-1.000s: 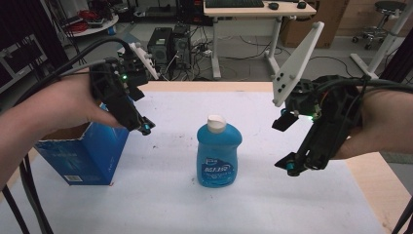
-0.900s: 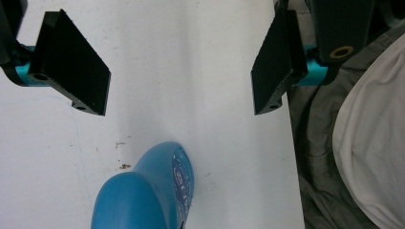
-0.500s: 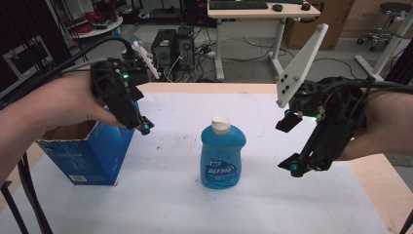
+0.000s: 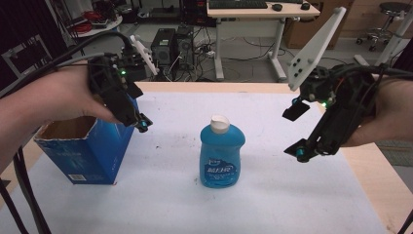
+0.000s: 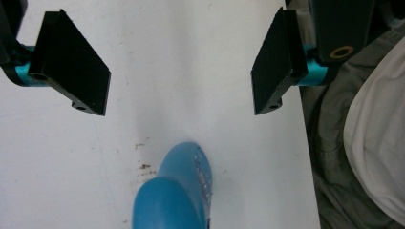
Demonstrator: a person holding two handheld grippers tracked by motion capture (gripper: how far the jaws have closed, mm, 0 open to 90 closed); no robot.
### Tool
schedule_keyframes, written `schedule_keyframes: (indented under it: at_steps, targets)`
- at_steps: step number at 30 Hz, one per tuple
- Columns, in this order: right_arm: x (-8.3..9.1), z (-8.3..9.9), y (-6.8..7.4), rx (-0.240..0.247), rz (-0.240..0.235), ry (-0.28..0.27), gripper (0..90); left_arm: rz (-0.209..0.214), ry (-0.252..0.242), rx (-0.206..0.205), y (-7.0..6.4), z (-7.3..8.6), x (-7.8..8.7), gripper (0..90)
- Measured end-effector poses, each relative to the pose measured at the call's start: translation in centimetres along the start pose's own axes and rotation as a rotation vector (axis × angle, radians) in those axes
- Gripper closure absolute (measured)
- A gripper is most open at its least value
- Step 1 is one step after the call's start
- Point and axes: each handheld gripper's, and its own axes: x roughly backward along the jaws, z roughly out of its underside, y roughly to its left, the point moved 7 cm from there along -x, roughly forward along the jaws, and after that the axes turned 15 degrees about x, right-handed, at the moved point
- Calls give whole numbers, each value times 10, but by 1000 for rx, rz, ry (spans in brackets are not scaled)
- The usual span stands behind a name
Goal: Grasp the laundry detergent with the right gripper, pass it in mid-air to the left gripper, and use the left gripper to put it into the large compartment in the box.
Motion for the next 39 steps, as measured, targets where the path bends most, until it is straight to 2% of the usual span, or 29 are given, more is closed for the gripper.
schedule_keyframes:
  at_steps: [1, 4, 7, 15, 21, 25, 27, 30, 39]
  targets:
    - [1, 1, -3, -1, 1, -13, 205, -1, 1, -10, 1, 0, 0, 181]
    - [0, 3, -8, -10, -7, -36, 205, 11, -4, -6, 0, -1, 0, 181]
    - [-5, 7, -21, -12, -17, -58, 205, 8, 6, -21, 0, -1, 0, 181]
    - [-27, 8, -34, -14, -51, -120, 205, 11, 10, -16, 0, -1, -1, 181]
    - [-44, 6, -39, -10, -82, -162, 205, 13, 5, -17, -2, -2, -2, 181]
    - [-54, 2, -42, -7, -86, -181, 205, 15, 9, -21, -2, -2, -3, 181]
    - [-57, 1, -42, -6, -96, -188, 205, 17, 7, -21, -2, -2, -3, 181]
    - [-70, -2, -40, 6, -118, -197, 205, 17, 10, -26, -2, -2, -3, 181]
    - [-91, -10, -39, 8, -139, -220, 205, 19, 7, -32, -4, -3, -5, 181]
